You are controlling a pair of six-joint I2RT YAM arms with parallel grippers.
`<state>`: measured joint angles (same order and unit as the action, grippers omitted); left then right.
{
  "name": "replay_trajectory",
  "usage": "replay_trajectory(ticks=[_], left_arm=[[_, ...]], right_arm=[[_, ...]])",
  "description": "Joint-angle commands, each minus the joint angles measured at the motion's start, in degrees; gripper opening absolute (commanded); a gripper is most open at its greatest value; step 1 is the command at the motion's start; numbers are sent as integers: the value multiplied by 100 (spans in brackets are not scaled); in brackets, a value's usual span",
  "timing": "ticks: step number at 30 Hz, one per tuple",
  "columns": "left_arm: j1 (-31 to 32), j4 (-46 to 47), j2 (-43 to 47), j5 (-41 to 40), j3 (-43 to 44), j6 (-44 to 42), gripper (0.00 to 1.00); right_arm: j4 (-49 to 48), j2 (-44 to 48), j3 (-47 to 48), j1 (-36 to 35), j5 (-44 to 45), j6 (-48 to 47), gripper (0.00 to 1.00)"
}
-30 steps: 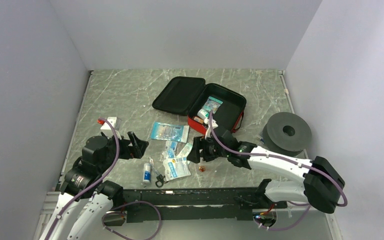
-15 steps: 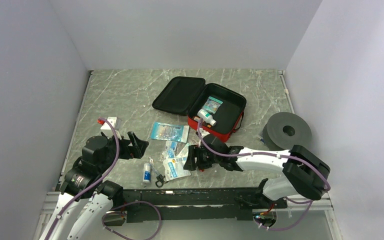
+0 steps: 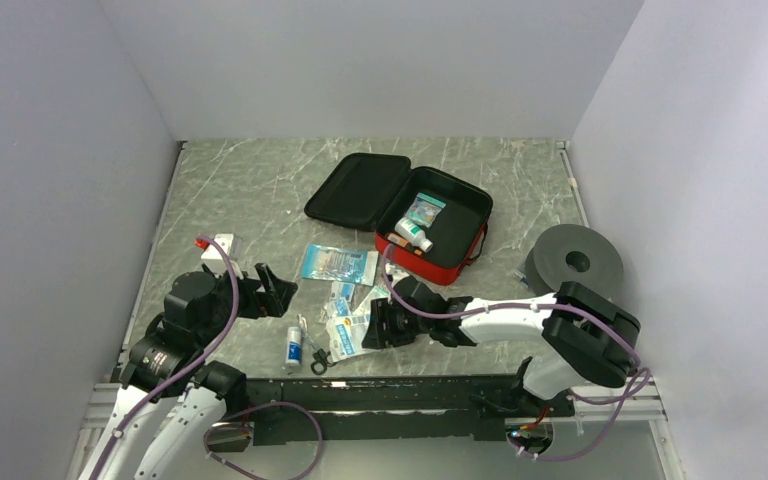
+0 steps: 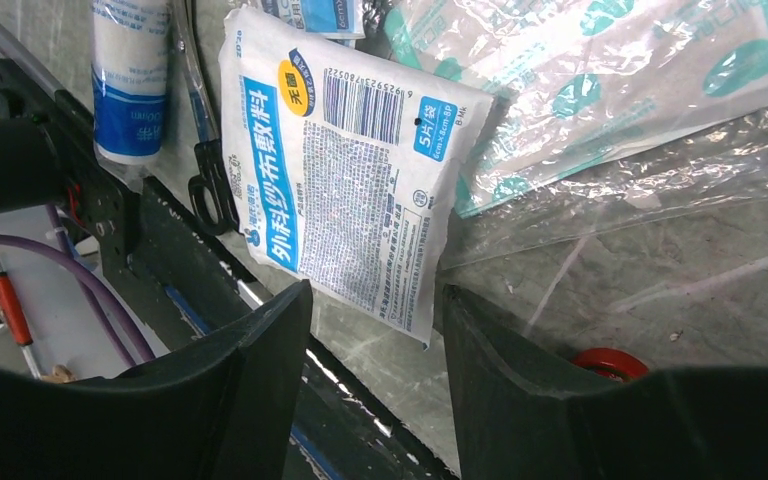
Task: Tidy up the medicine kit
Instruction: Pick up the medical item at the center of the board.
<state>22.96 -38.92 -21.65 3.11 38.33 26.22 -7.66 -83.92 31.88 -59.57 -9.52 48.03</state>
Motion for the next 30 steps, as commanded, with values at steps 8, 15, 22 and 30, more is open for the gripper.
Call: replay_trajectory(ticks=[8, 15, 22, 30], left_arm=[[24, 94, -32, -39, 193, 6, 99], [24, 95, -40, -39, 193, 6, 99], [24, 95, -36, -39, 188, 6, 99], [24, 97, -48, -23, 185, 6, 99]], right_arm=[[-320, -153, 103, -76, 55, 141, 37], [-245, -99, 111, -95, 149, 172, 16], [1, 140, 229, -103, 270, 124, 0], [366, 809, 308, -107, 578, 20, 0]])
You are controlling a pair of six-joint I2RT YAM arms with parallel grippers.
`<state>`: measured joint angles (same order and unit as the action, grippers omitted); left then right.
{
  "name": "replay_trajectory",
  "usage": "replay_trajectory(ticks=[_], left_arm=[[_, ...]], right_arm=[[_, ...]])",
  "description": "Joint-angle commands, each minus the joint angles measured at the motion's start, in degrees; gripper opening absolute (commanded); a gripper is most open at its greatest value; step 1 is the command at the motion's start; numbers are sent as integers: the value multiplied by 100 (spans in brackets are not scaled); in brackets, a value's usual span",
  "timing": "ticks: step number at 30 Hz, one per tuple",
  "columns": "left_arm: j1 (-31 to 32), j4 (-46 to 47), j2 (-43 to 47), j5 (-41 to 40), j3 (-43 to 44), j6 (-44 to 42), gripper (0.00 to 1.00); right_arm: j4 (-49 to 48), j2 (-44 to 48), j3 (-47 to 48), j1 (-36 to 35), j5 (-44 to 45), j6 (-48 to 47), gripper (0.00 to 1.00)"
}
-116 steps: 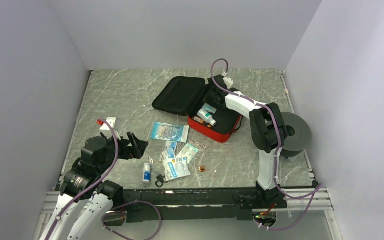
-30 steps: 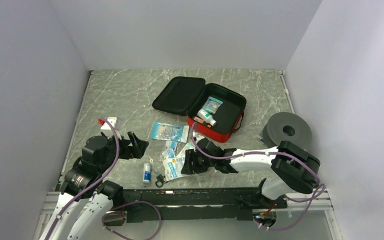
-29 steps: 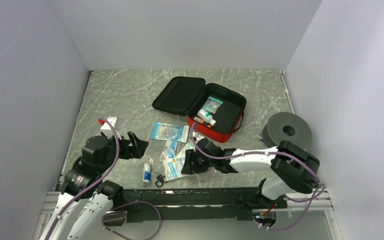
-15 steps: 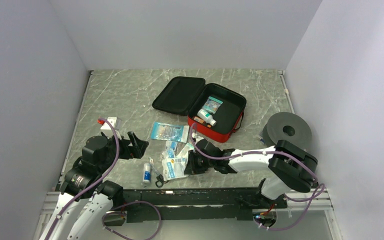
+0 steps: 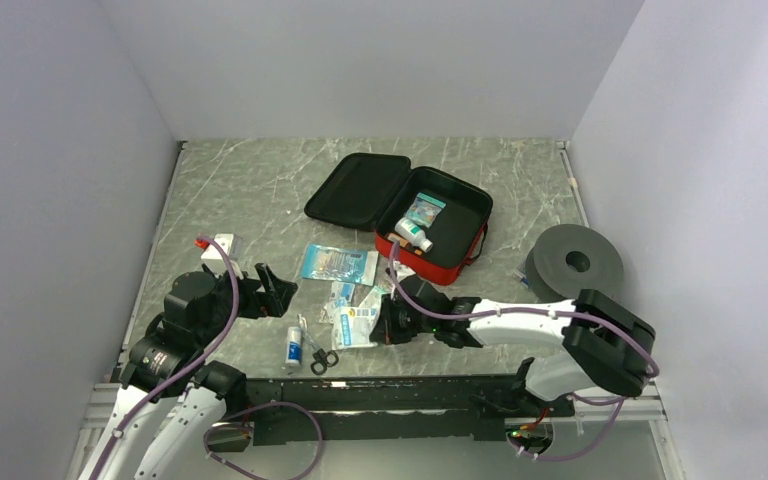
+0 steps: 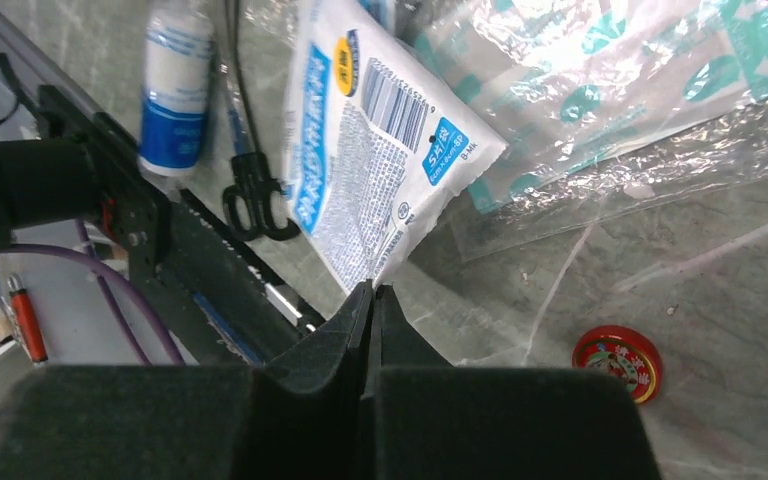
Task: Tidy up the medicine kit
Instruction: Pick up the medical item at the center of the board, then place the medical item at the medicine box.
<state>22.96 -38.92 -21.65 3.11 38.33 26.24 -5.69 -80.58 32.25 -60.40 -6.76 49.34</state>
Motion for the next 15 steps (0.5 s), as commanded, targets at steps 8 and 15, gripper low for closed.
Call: replay_trajectory(ticks=[8, 15], left_arm=[[24, 95, -43, -21, 185, 0, 99], [24, 94, -50, -35, 184, 3, 98]], right_arm=[[925, 1286, 553, -25, 857, -337, 0], [1610, 1964, 945, -19, 1652, -636, 0]])
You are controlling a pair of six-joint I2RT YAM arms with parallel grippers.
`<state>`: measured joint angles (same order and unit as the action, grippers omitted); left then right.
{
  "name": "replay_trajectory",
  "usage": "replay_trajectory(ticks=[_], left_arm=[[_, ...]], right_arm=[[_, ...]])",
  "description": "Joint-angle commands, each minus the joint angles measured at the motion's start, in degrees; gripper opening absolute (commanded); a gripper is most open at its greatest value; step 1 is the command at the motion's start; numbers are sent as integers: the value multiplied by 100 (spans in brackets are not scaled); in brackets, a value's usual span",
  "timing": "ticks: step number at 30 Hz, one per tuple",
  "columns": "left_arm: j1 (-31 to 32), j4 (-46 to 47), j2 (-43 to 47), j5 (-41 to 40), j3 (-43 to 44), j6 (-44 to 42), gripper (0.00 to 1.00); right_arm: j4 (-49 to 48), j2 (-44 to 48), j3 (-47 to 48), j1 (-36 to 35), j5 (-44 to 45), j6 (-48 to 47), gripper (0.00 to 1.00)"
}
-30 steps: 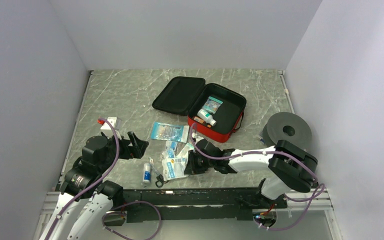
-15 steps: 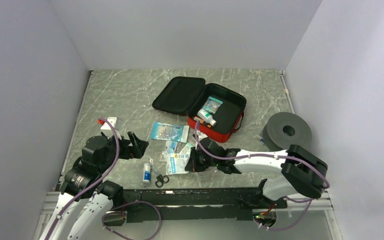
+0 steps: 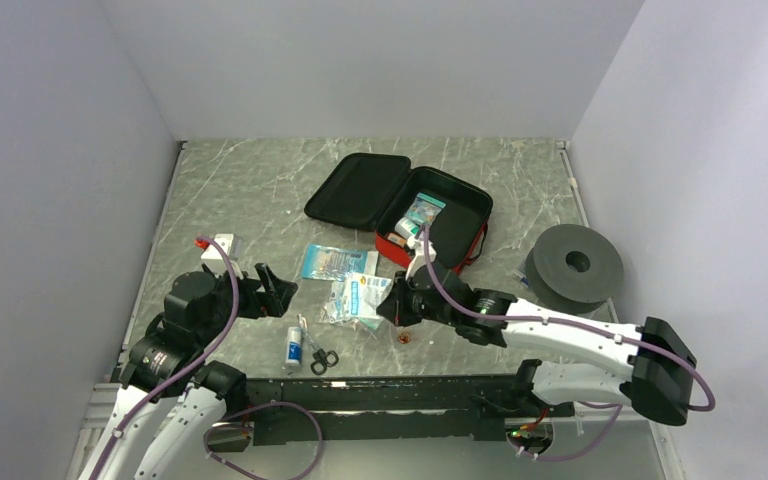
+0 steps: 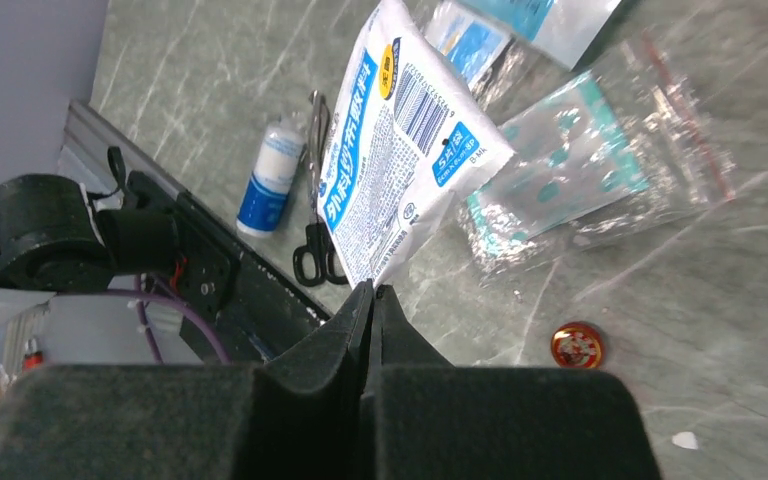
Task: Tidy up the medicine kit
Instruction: Place the medical item at the medicine box.
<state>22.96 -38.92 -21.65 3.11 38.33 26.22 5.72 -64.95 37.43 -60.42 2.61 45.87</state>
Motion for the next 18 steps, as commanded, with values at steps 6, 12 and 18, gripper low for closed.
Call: replay_trajectory(ticks=[6, 12, 18], left_arm=[[24, 95, -59, -39, 184, 6, 99], [24, 95, -58, -57, 191, 7, 99], [29, 101, -58, -40, 184, 6, 99]], right_arm=[[991, 810, 887, 230, 1459, -709, 0], [1011, 836, 1135, 1067, 1180, -997, 0], [826, 699, 1197, 1806, 1031, -1102, 0]])
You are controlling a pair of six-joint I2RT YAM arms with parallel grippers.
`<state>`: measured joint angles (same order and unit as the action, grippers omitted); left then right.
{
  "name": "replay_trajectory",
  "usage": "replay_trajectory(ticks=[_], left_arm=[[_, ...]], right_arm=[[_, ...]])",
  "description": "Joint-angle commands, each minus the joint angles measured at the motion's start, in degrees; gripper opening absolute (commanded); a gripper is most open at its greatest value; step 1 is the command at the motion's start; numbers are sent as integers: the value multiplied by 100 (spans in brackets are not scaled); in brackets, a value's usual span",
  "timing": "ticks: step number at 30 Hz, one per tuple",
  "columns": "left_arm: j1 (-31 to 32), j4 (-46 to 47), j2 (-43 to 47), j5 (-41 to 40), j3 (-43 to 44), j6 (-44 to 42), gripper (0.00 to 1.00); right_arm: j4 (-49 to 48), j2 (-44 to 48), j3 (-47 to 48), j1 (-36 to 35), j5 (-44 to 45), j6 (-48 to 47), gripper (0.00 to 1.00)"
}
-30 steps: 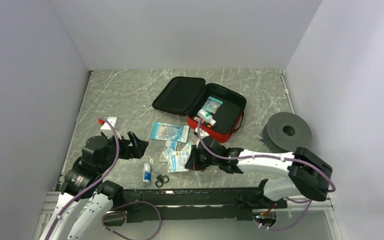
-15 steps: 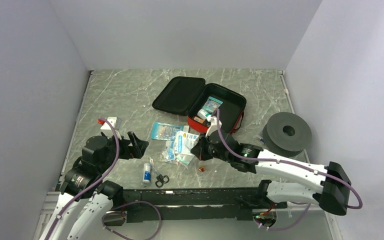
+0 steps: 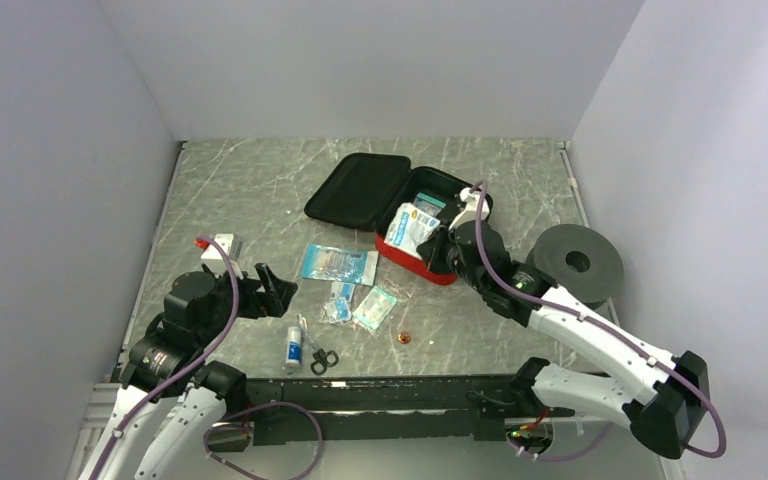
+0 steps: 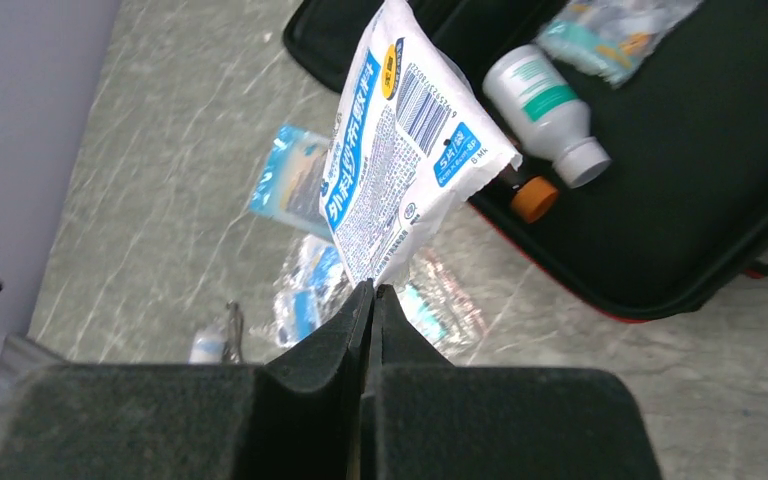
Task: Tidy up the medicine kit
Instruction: Place the medical item at the medicine box.
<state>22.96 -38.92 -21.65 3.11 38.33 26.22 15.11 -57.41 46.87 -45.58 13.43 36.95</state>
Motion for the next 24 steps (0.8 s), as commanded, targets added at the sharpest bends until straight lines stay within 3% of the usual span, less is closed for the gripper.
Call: replay_trajectory(ticks=[1, 10, 24], left_arm=[[27, 103, -59, -30, 184, 6, 99], [25, 103, -59, -4, 184, -3, 98], [24, 107, -59, 13, 184, -3, 99]], right_arm=[[-152, -105, 285, 429, -108, -221, 0], [-574, -696, 460, 1514, -806, -105, 0], [-1277, -1869, 793, 2625, -1824, 33, 0]])
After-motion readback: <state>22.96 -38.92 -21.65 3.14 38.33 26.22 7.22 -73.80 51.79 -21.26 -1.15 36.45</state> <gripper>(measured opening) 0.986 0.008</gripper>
